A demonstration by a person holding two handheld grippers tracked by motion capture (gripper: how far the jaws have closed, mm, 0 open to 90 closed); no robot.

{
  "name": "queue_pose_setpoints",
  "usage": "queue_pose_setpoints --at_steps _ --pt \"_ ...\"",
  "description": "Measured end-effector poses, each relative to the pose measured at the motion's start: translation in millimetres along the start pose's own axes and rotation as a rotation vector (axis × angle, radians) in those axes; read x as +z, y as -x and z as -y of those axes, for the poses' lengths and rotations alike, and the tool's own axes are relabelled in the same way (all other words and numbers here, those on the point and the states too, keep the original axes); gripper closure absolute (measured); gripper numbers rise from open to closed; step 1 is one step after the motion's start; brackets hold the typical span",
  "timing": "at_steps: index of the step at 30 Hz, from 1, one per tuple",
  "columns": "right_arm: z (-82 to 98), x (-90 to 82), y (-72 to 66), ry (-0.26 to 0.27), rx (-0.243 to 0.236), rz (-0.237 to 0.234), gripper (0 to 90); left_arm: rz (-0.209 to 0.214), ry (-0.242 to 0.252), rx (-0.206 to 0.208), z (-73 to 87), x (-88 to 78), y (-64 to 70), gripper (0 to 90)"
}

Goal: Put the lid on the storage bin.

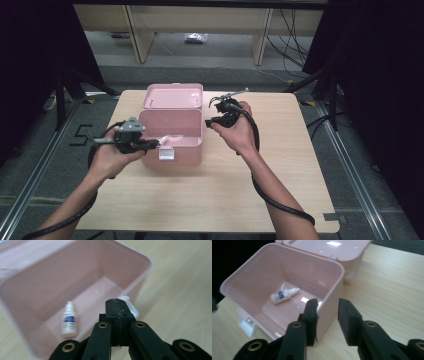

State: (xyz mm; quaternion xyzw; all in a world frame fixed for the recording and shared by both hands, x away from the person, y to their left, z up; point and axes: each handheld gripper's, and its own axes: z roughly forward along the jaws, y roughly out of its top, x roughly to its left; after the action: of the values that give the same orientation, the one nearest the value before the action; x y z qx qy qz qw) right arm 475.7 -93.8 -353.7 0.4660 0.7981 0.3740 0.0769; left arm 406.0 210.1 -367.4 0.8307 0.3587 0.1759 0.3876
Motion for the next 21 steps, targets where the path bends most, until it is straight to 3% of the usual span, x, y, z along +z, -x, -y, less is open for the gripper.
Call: queue_pose_setpoints --at_steps 5,7,8,10,11,13,15,16,18,20,21 --pt "4.1 3.3 -22.7 -0.015 -0.046 -0.029 84.9 -0.107 0.071 -0.102 -11.2 -3.0 -38.0 88.4" --pt "6.9 5.8 -31.9 -0.026 -0.079 -0.056 88.9 -0.145 0.064 -0.123 -15.2 -1.3 -54.9 85.4" --pt "8.8 6.9 -37.7 -0.035 -0.069 -0.064 90.0 -0.175 0.063 -0.134 -17.6 1.3 -64.1 82.7" --pt "12.3 11.1 -46.1 -0.039 -0.103 -0.076 90.0 -0.213 0.08 -0.155 -20.0 8.5 -77.2 76.9" --pt "14.1 15.6 -49.9 -0.031 -0.153 -0.097 90.0 -0.215 0.094 -0.171 -20.5 12.3 -82.3 71.4" --pt "18.0 19.4 -59.0 -0.047 -0.155 -0.113 90.0 -0.246 0.11 -0.218 -21.1 21.3 -92.9 63.1" --pt "21.7 22.1 -69.6 -0.081 -0.143 -0.121 90.0 -0.241 0.123 -0.251 -21.4 29.0 -102.4 57.2" --pt "22.9 25.4 -72.4 -0.066 -0.176 -0.136 90.0 -0.244 0.122 -0.278 -21.6 34.1 -108.2 54.2" --pt "26.1 30.8 -81.6 -0.078 -0.2 -0.143 90.0 -0.26 0.095 -0.283 -22.0 40.4 -116.6 50.6" --pt "29.0 34.8 -89.7 -0.11 -0.192 -0.146 90.0 -0.234 0.086 -0.316 -22.5 50.5 -127.0 49.4" --pt "30.8 39.7 -92.9 -0.098 -0.23 -0.161 90.0 -0.212 0.084 -0.336 -23.6 54.7 -131.6 48.8"
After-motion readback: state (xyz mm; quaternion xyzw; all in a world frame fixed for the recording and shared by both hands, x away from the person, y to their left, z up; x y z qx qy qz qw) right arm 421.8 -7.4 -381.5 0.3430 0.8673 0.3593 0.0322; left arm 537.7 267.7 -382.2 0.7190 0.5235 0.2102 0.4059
